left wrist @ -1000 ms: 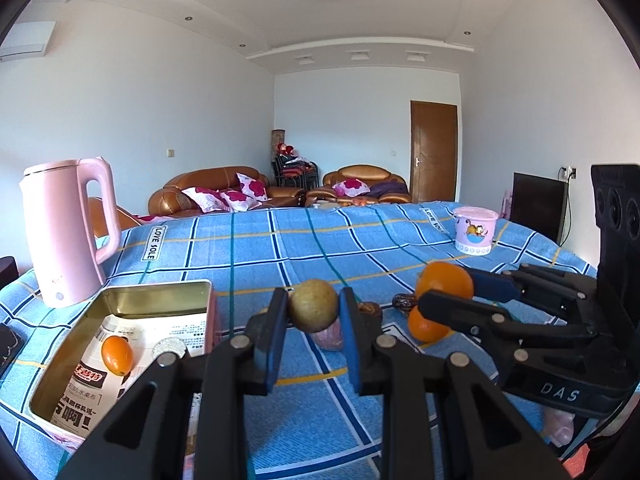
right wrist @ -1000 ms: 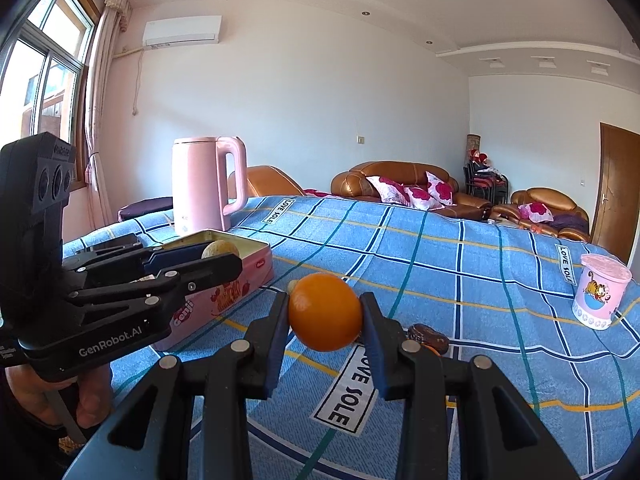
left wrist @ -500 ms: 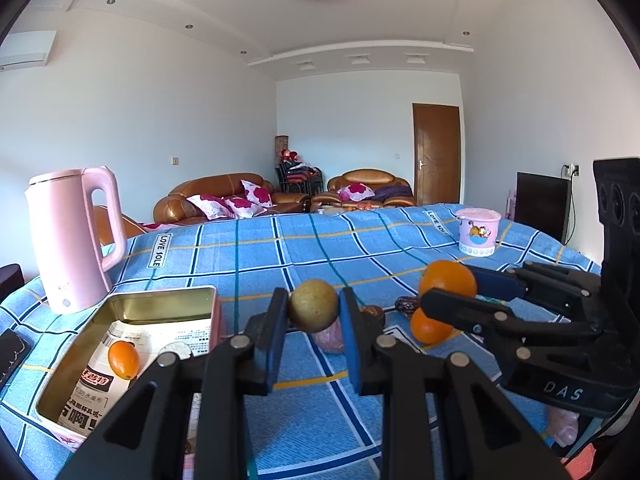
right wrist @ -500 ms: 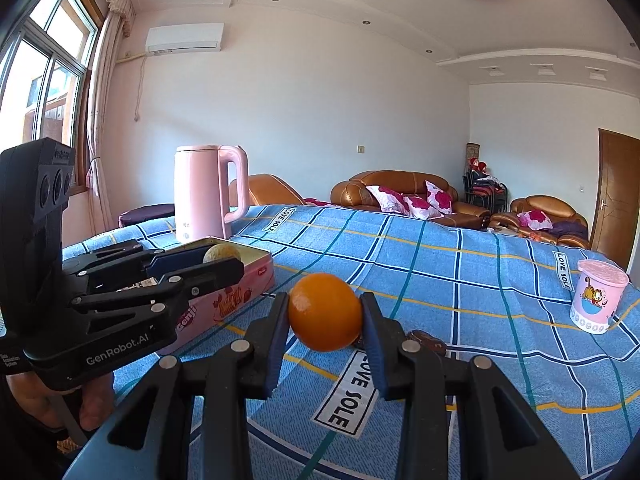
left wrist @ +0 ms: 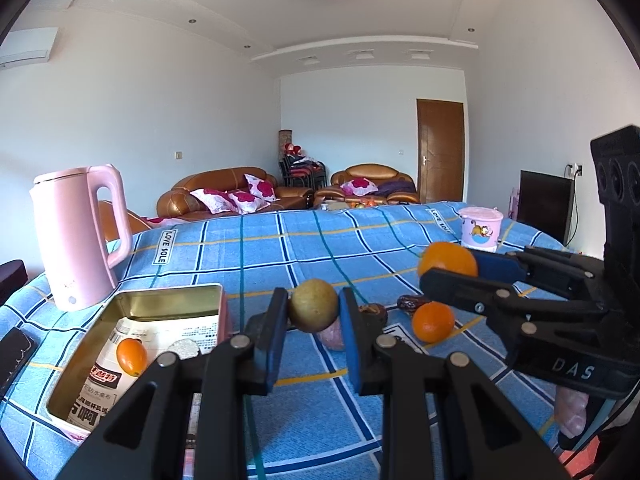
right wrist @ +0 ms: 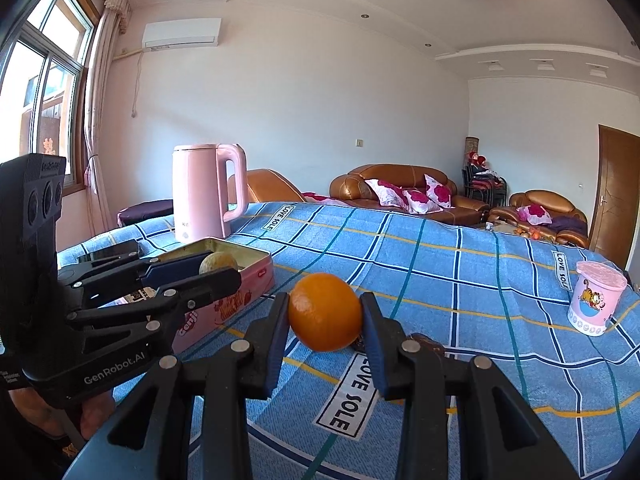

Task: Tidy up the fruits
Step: 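Lift the small fruit with the left gripper while the right gripper lifts the orange toward the tin, then lower the small fruit into the tin and open the left gripper while the right carries the orange over it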

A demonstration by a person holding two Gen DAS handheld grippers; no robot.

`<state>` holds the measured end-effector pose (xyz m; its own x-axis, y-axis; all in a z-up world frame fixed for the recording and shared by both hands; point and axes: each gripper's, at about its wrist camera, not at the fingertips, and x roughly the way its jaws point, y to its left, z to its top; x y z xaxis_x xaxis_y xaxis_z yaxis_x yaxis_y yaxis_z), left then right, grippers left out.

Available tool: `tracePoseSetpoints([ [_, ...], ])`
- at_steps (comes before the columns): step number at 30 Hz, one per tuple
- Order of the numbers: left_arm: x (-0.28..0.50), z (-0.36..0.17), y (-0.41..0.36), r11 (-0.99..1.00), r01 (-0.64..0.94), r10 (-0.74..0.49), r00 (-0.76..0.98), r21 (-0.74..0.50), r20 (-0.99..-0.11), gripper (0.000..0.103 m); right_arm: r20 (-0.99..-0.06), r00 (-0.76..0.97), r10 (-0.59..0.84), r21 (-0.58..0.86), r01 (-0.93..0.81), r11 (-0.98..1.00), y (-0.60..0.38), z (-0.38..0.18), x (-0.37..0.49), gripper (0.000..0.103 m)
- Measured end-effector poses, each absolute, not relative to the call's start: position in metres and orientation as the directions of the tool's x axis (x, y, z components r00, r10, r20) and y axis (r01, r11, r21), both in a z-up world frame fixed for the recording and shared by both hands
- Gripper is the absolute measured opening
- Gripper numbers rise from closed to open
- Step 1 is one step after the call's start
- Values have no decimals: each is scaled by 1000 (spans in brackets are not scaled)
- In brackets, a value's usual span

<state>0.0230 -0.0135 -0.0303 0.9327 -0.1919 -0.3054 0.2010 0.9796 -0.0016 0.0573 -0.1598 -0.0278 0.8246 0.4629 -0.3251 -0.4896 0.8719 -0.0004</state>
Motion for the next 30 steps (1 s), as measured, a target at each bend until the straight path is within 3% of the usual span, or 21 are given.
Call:
tracePoseSetpoints([
  [15, 43, -14, 72, 1000, -17, 10, 914, -12, -405, 27, -371, 743, 557, -3, -600, 800, -102, 27, 84, 37],
  [30, 68, -50, 126, 992, -122, 108, 825, 13, -555, 27, -493, 634, 595, -26, -695, 718, -11, -6, 112, 37],
])
